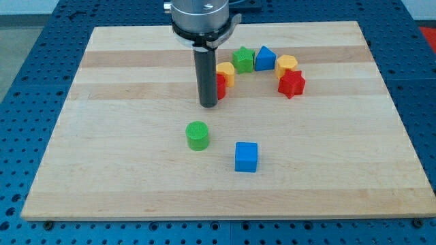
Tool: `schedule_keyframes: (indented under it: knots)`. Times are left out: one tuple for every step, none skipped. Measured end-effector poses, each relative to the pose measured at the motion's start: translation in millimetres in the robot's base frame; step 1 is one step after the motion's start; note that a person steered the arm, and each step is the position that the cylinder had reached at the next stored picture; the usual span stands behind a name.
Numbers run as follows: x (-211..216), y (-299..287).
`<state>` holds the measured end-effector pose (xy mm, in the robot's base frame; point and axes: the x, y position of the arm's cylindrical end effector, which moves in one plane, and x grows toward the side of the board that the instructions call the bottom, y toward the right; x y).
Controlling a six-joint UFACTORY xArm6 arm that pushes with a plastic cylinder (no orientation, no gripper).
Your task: Move green circle below the red star
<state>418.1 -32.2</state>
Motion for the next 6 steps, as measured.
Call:
schedule_keyframes:
  knots:
    - [0, 3]
    - [2, 0]
    - [12, -50]
    - [13, -121]
    - [44, -141]
    - [77, -136]
